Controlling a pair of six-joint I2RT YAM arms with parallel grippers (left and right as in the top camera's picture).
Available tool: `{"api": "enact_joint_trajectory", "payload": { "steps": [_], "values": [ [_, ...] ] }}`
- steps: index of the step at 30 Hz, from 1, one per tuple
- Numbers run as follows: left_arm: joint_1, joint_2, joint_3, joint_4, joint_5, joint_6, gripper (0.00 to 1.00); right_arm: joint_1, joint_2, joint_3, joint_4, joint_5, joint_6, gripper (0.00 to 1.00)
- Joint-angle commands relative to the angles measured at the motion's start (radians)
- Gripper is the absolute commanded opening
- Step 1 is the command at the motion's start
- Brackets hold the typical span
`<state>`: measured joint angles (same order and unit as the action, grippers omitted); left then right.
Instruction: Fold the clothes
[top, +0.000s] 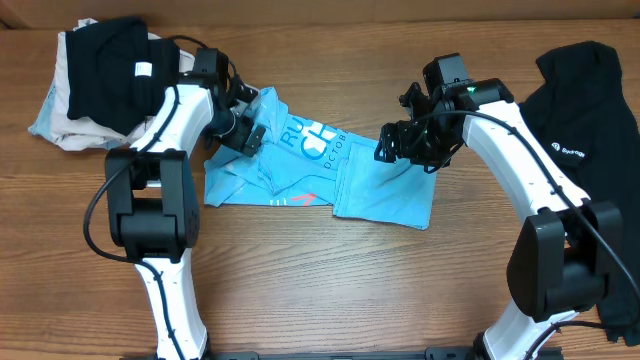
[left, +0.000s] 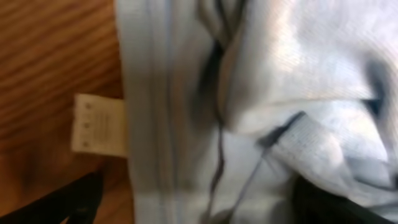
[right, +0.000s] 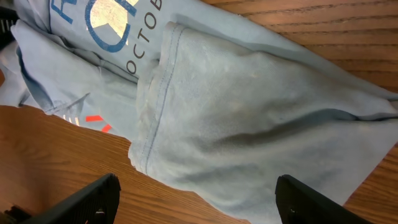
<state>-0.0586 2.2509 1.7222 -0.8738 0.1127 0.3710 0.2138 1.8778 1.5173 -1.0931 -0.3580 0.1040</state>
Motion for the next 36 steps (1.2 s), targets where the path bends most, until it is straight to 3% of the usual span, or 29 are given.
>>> {"api": "enact_joint_trajectory", "payload": {
  "steps": [1,9,25,28,34,36],
  "values": [
    [0.006,0.032,0.005,-0.03,0.118,0.0,1.0,-0.001,-0.03,0.019,0.0,0.018,-0.008,0.84],
    [0.006,0.033,0.005,-0.088,0.35,0.056,1.0,-0.001,-0.03,0.019,-0.003,0.018,-0.008,0.84],
    [0.005,0.033,0.005,-0.169,0.385,0.104,0.88,-0.001,-0.03,0.019,-0.006,0.017,-0.007,0.84],
    [-0.003,0.033,0.005,-0.166,0.415,0.103,0.79,-0.001,-0.03,0.019,-0.006,0.017,-0.007,0.84],
    [-0.04,0.033,0.003,-0.143,0.388,0.091,0.48,-0.001,-0.03,0.019,-0.005,0.016,0.0,0.83],
    [-0.06,0.033,0.003,-0.127,0.33,0.045,0.26,0.0,-0.03,0.019,-0.008,0.016,0.001,0.79]
  ]
}}
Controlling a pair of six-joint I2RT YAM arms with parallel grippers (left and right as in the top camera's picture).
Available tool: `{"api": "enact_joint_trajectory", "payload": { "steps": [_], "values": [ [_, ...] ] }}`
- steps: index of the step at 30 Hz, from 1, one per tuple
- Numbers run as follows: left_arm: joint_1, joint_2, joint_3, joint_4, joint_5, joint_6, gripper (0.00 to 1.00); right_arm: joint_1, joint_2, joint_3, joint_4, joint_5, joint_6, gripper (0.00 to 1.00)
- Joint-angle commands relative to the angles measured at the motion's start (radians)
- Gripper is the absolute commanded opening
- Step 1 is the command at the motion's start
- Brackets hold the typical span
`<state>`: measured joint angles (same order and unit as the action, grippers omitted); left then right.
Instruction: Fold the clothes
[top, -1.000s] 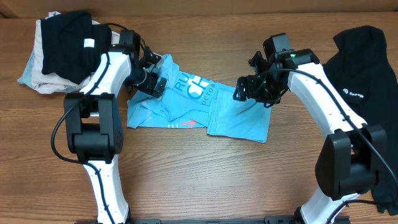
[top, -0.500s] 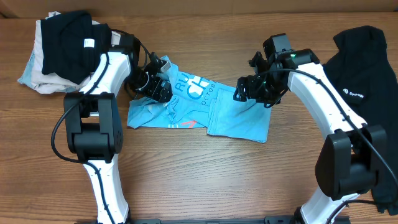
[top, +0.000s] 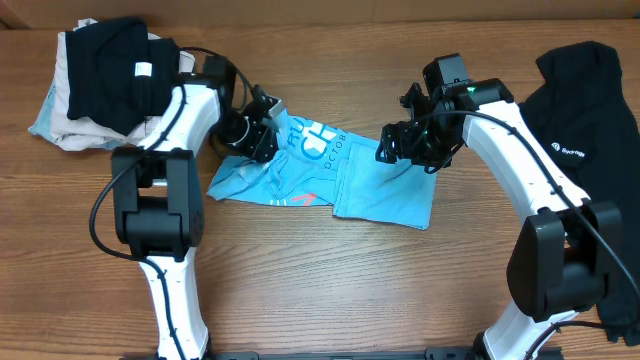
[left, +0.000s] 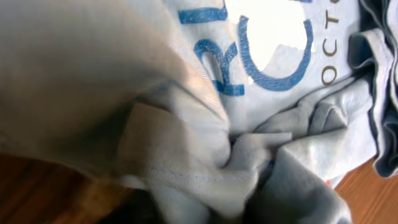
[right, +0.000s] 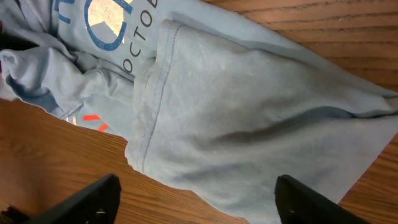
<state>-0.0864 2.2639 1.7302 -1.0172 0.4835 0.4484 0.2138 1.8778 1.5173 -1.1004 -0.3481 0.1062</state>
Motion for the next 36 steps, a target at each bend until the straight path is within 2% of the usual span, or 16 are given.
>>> {"api": "enact_joint_trajectory", "payload": {
  "steps": [1,2,3,6,7,10,16,25,31,36],
  "values": [
    [-0.037,0.02,-0.005,0.024,-0.076,-0.06,0.15,0.001,-0.03,0.019,-0.003,0.006,0.0,0.74],
    [-0.039,0.02,-0.005,0.031,-0.124,-0.096,0.04,0.001,-0.03,0.019,-0.006,0.006,0.003,0.69],
    [-0.04,0.019,-0.005,0.037,-0.185,-0.145,0.04,0.001,-0.03,0.019,-0.01,0.006,0.016,0.62],
    [-0.037,0.013,0.011,0.019,-0.326,-0.253,0.04,0.001,-0.03,0.011,-0.011,0.006,0.054,0.25],
    [-0.034,0.012,0.022,0.003,-0.351,-0.268,0.04,0.001,-0.03,0.006,-0.011,0.006,0.063,0.16],
    [-0.021,0.009,0.085,-0.084,-0.396,-0.282,0.04,0.001,-0.03,-0.023,-0.005,0.007,0.077,0.04],
    [-0.022,0.009,0.243,-0.266,-0.473,-0.3,0.04,0.001,-0.03,-0.085,0.018,0.006,0.108,0.04],
    [-0.085,0.009,0.462,-0.492,-0.498,-0.32,0.04,0.0,-0.029,-0.123,0.051,0.006,0.116,0.04],
    [-0.227,0.01,0.483,-0.512,-0.49,-0.345,0.04,-0.049,-0.062,-0.063,0.013,-0.036,0.103,0.04],
    [-0.354,0.01,0.464,-0.496,-0.49,-0.398,0.04,-0.127,-0.206,0.054,-0.064,-0.035,0.095,0.04]
  ]
}}
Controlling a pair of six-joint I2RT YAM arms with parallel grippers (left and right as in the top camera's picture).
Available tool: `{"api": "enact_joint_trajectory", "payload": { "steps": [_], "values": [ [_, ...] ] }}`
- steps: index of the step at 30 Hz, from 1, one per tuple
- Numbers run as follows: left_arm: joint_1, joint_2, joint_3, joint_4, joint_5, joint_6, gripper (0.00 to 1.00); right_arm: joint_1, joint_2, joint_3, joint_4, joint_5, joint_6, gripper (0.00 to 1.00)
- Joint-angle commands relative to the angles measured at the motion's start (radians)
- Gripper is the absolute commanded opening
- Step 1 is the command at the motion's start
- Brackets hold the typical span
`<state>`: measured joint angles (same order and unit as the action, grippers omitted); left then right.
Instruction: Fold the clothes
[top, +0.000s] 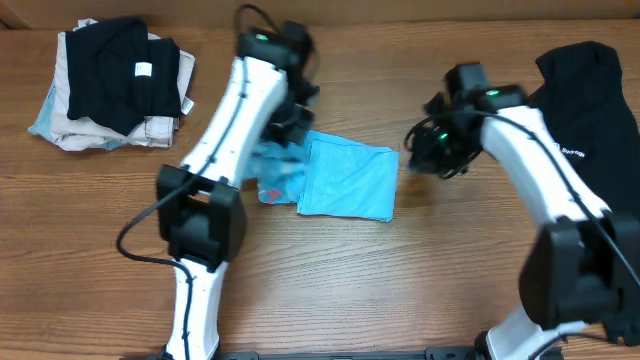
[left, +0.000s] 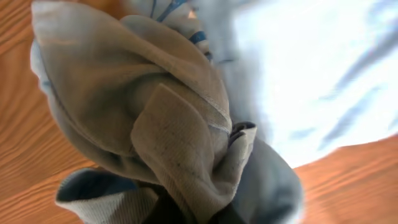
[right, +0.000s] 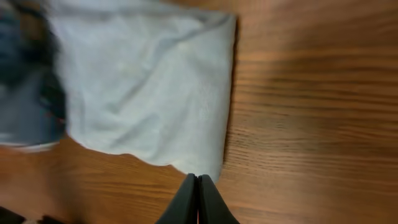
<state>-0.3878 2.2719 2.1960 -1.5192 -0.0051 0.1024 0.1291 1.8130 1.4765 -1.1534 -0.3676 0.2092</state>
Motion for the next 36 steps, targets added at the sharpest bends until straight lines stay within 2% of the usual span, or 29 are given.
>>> {"api": "enact_joint_trajectory", "payload": {
  "steps": [1,8,17,20,21,24,25,26,30,36],
  "values": [
    [-0.074,0.002,-0.002,0.016,0.0,-0.069,0.04,-0.063,-0.18,0.117,-0.021,-0.016,-0.008,0.04],
    [-0.171,0.006,-0.002,0.093,0.119,-0.101,0.04,-0.188,-0.363,0.152,-0.045,-0.015,-0.008,0.04],
    [-0.275,0.006,-0.002,0.18,0.165,-0.136,0.04,-0.224,-0.39,0.152,-0.09,0.004,-0.03,0.04],
    [-0.299,0.006,-0.002,0.201,0.167,-0.136,0.16,-0.224,-0.39,0.152,-0.09,0.008,-0.03,0.04],
    [-0.304,0.006,-0.002,0.209,0.172,-0.136,0.26,-0.224,-0.39,0.152,-0.09,0.008,-0.03,0.04],
    [-0.312,0.006,-0.002,0.234,0.206,-0.132,0.82,-0.224,-0.39,0.152,-0.09,0.007,-0.031,0.11],
    [-0.312,0.006,-0.002,0.24,0.208,-0.132,0.95,-0.224,-0.39,0.152,-0.091,0.007,-0.031,0.13],
    [-0.311,0.006,-0.001,0.245,0.208,-0.133,1.0,-0.224,-0.39,0.152,-0.092,0.007,-0.031,0.13],
    [-0.257,0.005,0.032,0.26,0.205,-0.174,1.0,-0.224,-0.391,0.152,-0.106,0.007,-0.031,0.15],
    [-0.087,0.005,0.2,0.202,0.205,-0.225,1.0,-0.224,-0.391,0.152,-0.138,0.007,-0.054,0.24]
  ]
}}
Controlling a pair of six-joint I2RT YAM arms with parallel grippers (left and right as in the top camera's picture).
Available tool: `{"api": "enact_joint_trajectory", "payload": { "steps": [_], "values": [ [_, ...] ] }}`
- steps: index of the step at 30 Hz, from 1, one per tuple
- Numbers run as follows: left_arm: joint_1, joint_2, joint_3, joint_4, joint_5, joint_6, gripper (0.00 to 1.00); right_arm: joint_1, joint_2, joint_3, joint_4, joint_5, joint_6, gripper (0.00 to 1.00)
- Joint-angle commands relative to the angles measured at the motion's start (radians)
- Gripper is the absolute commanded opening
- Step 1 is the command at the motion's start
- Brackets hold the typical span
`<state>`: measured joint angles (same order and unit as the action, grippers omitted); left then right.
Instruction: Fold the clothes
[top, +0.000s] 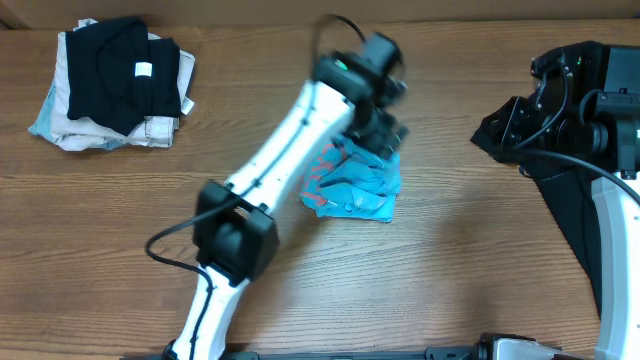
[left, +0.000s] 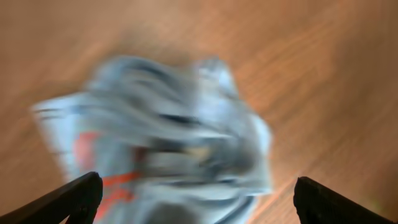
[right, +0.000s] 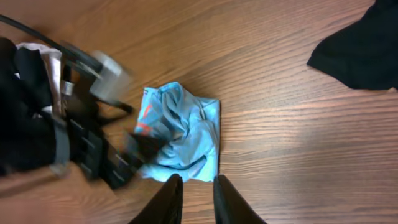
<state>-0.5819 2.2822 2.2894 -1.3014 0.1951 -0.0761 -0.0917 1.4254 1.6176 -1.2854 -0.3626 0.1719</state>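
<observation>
The light blue T-shirt (top: 355, 188) lies on the table as a small crumpled heap with red print showing; it also shows blurred in the left wrist view (left: 168, 143) and in the right wrist view (right: 186, 134). My left gripper (top: 385, 128) hangs just above the heap, open (left: 199, 202), with nothing between its fingers (left: 78, 194). My right gripper (top: 492, 135) is drawn back to the right and raised high (right: 194, 199). Its jaws stand a little apart with only bare table between them.
A stack of folded clothes (top: 110, 85), black on top, sits at the far left corner. A black garment (top: 590, 215) lies along the right edge under my right arm, and its corner (right: 367, 43) shows in the right wrist view. The wooden table (top: 450, 270) surrounds the shirt.
My left gripper was shut on bunched shirt cloth; now it is open above the shirt, further right. The shirt went from a flat rectangle to a crumpled heap. My right gripper pulled back right, jaws slightly parted.
The shirt lay spread out, my left gripper at its left edge and the right one open over its right part. Then the left end was gathered toward the print. Then the shirt was a smaller rectangle, left gripper holding cloth. Now it lies released and bunched.
</observation>
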Motion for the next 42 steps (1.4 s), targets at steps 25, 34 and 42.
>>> {"api": "enact_joint_trajectory", "payload": {
  "steps": [25,34,42],
  "values": [
    [0.498,0.0,0.145,-0.075,-0.019,-0.077,1.0,0.705,0.446,0.006,0.171,0.237,-0.229,0.58],
    [0.498,0.002,0.137,-0.073,-0.03,-0.058,1.0,0.708,0.554,0.005,0.17,0.224,-0.301,0.57],
    [0.498,0.002,0.137,-0.074,-0.042,-0.058,1.0,0.708,0.584,0.004,0.14,0.231,-0.33,0.26]
  ]
}}
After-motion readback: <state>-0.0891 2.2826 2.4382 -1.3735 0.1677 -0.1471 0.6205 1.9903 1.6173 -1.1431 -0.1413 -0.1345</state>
